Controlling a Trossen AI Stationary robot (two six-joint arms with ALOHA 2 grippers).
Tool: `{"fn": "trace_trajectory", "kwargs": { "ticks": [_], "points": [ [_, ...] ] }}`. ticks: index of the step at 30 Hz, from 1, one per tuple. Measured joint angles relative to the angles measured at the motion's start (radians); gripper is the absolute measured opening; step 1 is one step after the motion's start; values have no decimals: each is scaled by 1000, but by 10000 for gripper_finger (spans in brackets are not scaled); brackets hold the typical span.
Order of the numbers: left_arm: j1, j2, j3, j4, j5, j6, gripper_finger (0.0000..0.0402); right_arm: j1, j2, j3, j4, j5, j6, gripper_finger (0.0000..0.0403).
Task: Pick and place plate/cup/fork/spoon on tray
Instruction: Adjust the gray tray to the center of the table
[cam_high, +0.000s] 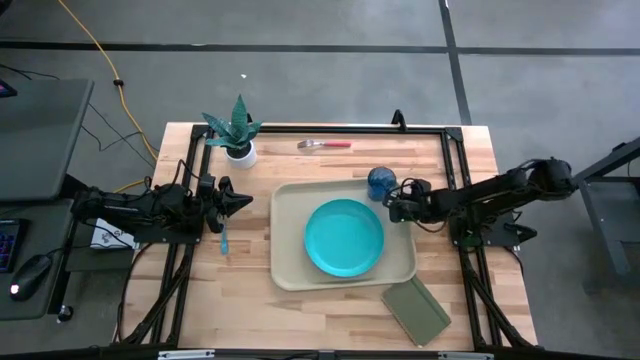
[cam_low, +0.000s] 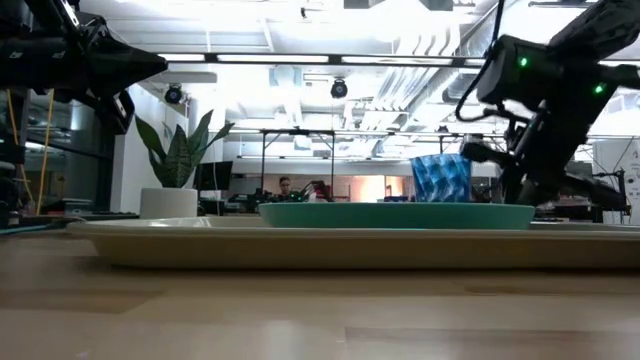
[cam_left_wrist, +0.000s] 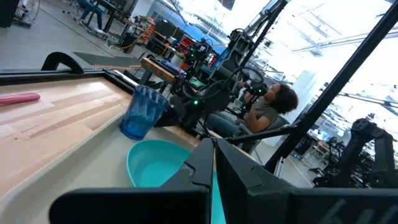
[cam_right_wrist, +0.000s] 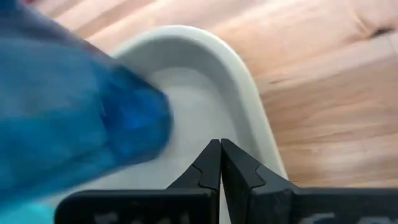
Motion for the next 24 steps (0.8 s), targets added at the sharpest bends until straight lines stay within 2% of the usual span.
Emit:
{"fn": "trace_trajectory", "kwargs": {
  "ticks": [6, 8, 10, 13, 16, 19, 24],
  "points": [
    [0, 0, 0, 0, 0, 0, 1, 68, -173, 0, -27, -13, -141, 0],
    [0, 0, 0, 0, 0, 0, 1, 101, -225, 0, -18, -55, -193, 0],
    [0, 0, 0, 0, 0, 0, 1, 132, -262, 0, -5, -144, -237, 0],
    [0, 0, 0, 0, 0, 0, 1, 186, -284, 0, 44, -347, -290, 0],
    [0, 0, 0, 0, 0, 0, 1, 262, -266, 1, 191, -493, -291, 0],
    [0, 0, 0, 0, 0, 0, 1, 348, -203, 20, 355, -525, -276, 0],
    [0, 0, 0, -1, 0, 0, 1, 444, 22, 243, 277, -578, -345, 0]
  ]
}}
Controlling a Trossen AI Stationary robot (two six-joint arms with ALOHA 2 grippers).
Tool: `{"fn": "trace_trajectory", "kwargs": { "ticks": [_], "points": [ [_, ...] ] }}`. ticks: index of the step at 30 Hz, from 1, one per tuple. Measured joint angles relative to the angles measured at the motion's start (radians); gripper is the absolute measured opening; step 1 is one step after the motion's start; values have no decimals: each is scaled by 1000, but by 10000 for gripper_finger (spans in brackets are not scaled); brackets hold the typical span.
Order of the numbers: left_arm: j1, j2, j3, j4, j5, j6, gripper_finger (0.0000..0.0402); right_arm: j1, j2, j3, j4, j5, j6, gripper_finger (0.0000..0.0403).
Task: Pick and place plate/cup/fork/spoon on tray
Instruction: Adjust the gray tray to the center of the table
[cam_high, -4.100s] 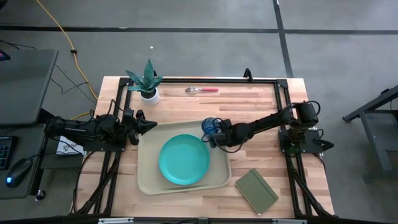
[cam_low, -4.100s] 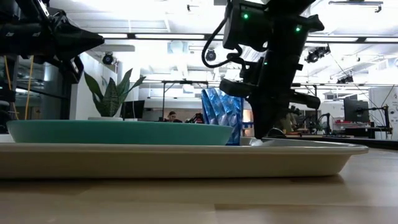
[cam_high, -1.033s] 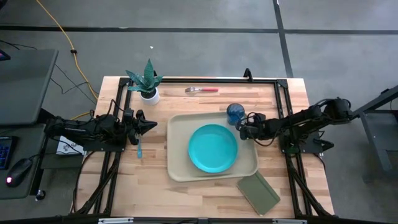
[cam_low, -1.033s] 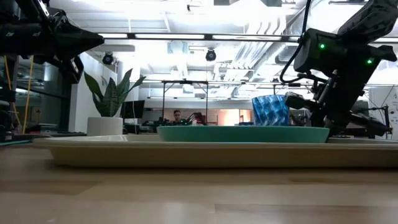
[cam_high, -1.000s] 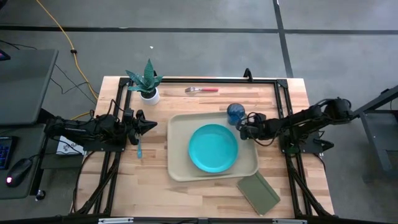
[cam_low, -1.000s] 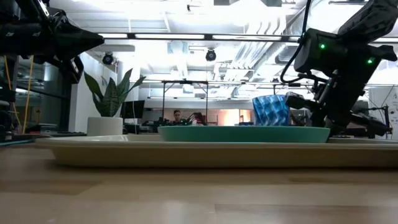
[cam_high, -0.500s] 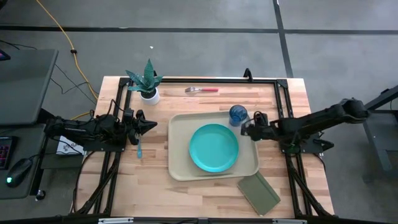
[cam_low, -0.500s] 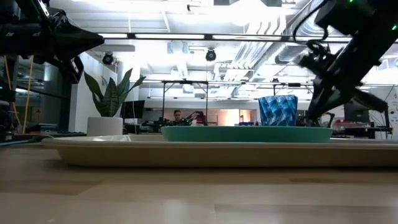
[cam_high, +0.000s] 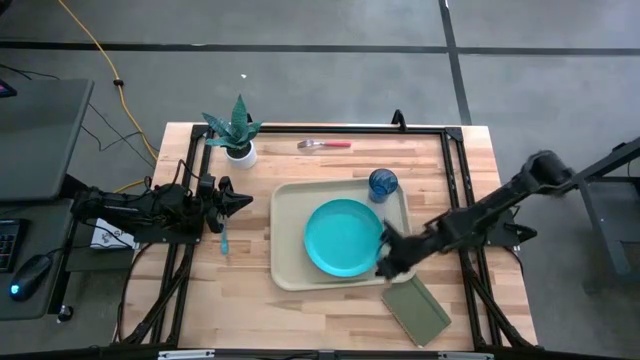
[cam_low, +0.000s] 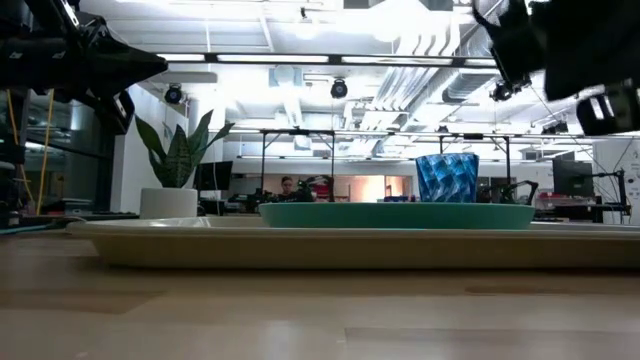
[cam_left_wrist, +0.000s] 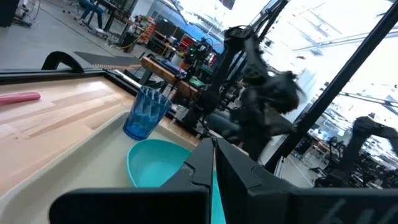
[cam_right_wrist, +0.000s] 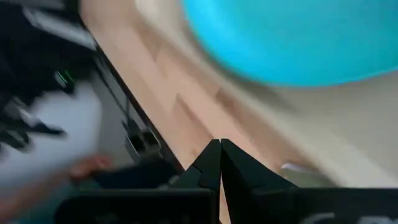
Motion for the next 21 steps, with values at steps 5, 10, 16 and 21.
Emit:
{"fn": "trace_trajectory", "kwargs": {
  "ticks": [5, 10, 16, 21],
  "points": [
    [0, 0, 0, 1, 0, 0, 1, 43, 273, 313, -213, -7, -262, 0],
    [0, 0, 0, 0, 0, 0, 1, 47, 517, 572, -425, 2, -552, 0],
    [0, 0, 0, 1, 0, 0, 1, 29, 716, 748, -519, 5, -759, 0],
    [0, 0, 0, 1, 0, 0, 1, 14, 801, 829, -550, 77, -803, 0]
  ]
}}
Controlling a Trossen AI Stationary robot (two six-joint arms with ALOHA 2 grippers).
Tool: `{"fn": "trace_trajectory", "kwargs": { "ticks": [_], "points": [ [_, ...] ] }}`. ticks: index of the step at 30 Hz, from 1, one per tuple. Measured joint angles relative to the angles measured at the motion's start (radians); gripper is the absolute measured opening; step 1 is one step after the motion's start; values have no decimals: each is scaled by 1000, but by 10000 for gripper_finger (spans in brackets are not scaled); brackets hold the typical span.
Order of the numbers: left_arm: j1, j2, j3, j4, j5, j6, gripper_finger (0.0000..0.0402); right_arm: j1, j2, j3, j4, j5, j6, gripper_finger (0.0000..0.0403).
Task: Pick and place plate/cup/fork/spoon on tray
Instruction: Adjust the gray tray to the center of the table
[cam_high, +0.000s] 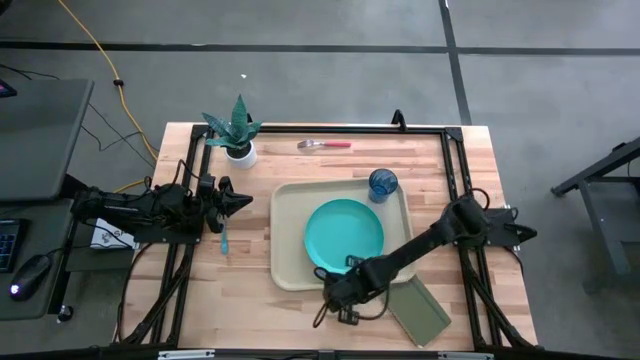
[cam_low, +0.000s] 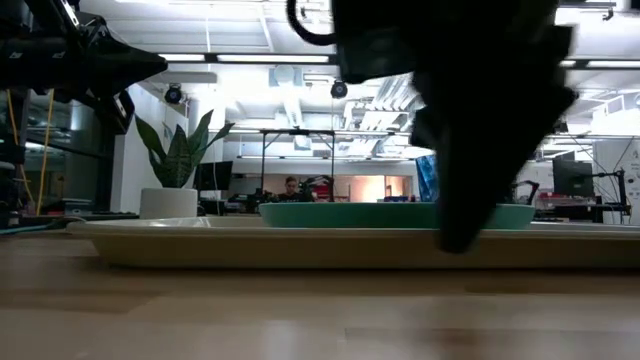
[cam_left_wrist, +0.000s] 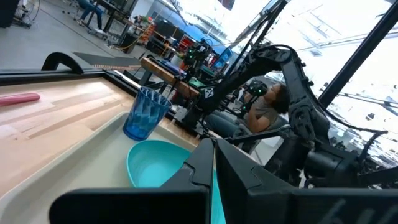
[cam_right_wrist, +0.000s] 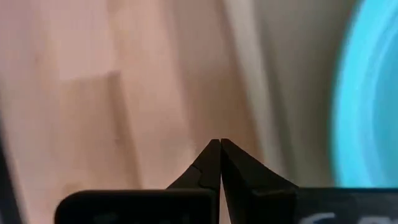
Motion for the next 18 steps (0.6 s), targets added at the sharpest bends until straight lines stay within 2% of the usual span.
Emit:
{"fn": "trace_trajectory", "kwargs": {
  "ticks": [4, 18],
  "points": [
    [0, 0, 0, 0, 0, 0, 1, -17, 10, 29, 12, 72, -7, 0],
    [0, 0, 0, 0, 0, 0, 1, -99, 10, 29, 20, 137, -69, 0]
  ]
}}
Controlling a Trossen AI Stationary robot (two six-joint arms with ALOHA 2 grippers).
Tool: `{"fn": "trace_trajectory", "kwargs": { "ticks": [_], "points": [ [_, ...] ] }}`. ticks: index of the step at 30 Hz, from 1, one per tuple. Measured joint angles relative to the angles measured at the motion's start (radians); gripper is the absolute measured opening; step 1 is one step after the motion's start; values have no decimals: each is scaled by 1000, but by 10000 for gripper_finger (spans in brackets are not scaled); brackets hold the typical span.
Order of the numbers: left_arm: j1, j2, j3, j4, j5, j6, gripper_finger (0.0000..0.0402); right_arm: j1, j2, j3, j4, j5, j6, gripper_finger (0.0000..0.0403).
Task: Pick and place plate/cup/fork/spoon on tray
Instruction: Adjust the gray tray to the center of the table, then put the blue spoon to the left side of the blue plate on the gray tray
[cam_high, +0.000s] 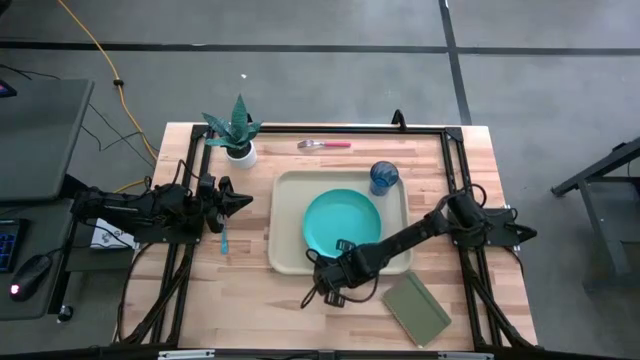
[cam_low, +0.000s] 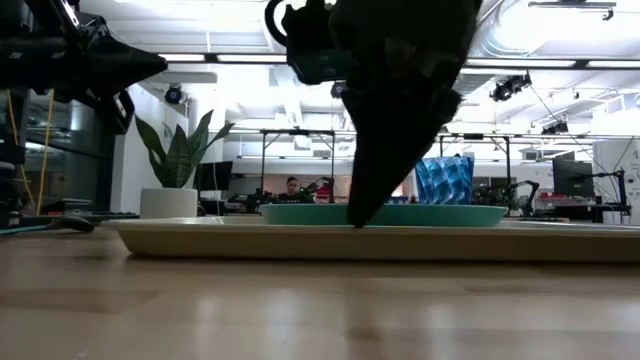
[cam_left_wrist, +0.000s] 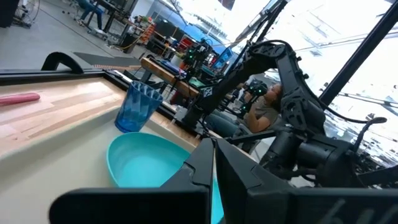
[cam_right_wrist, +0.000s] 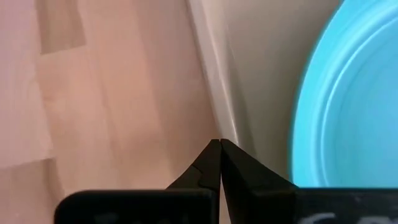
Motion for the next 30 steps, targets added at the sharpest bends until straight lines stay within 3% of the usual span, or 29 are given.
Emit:
{"fn": "trace_trajectory", "kwargs": {
  "ticks": [16, 23, 27, 30],
  "points": [
    [0, 0, 0, 0, 0, 0, 1, -37, -3, 1, -166, 50, -122, 0],
    [0, 0, 0, 0, 0, 0, 1, -2, -66, -5, -277, -45, -157, 0],
    [0, 0, 0, 0, 0, 0, 1, 33, -158, -109, -320, -62, -97, 0],
    [0, 0, 0, 0, 0, 0, 1, 63, -276, -262, -260, -97, 57, 0]
  ]
}}
